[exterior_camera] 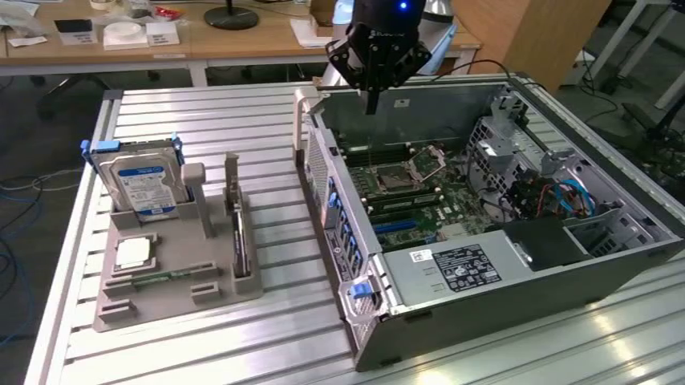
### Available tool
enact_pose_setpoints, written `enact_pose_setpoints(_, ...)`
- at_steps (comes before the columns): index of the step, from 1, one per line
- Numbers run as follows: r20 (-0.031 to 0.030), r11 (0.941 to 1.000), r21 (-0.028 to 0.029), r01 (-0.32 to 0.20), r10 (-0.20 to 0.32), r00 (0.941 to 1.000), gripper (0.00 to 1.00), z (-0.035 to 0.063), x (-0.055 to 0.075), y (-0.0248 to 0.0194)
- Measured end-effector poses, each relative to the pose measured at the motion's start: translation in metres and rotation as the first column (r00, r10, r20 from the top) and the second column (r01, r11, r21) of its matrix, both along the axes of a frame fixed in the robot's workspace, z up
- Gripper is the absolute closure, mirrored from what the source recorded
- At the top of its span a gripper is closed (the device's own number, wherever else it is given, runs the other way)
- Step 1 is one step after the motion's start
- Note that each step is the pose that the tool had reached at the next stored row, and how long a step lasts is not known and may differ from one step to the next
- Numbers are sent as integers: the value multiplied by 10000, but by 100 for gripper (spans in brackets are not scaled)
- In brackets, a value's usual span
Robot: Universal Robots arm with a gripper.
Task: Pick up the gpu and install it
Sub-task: 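Reach for the gpu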
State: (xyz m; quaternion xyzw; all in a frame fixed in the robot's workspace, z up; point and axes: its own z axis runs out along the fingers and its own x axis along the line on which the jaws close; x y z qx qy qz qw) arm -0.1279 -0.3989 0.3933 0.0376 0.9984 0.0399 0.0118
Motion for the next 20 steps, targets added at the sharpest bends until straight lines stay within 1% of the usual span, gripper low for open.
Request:
enact_pose_setpoints(10,-1,10000,0,1,-1,10000,89,0,-179,0)
enact_pose_setpoints(20,0,10000,0,0,0,10000,89,0,-451,-5)
